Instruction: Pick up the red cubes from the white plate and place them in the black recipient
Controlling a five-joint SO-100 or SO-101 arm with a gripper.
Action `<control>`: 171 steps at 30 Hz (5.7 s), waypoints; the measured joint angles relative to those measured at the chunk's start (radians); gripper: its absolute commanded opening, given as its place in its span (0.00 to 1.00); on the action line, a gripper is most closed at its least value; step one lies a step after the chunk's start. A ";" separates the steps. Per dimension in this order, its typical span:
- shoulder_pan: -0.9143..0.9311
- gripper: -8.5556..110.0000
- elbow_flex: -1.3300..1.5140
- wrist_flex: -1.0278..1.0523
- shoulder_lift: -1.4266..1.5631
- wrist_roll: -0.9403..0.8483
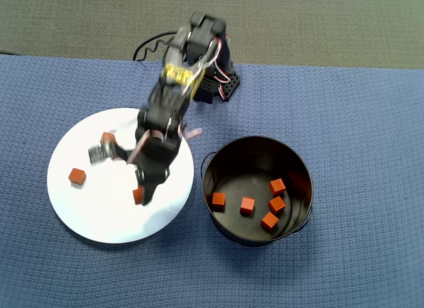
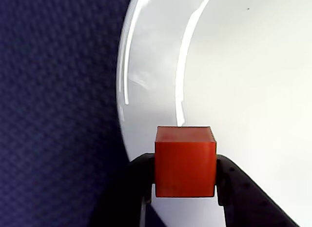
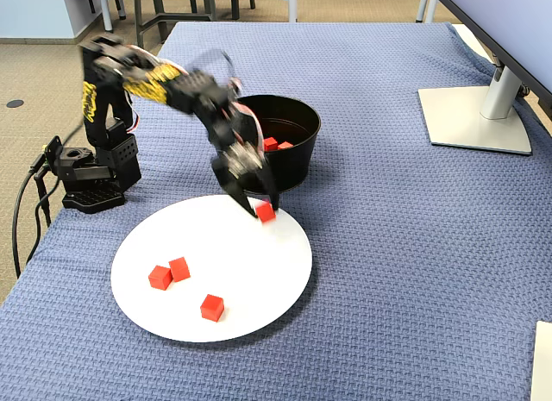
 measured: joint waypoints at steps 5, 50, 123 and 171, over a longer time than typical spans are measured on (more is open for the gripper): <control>-0.035 0.07 0.072 0.063 0.255 0.150; 0.360 0.23 0.181 0.006 0.002 0.117; 0.462 0.09 -0.736 0.333 -0.678 0.244; -0.518 0.36 0.023 0.351 0.442 0.607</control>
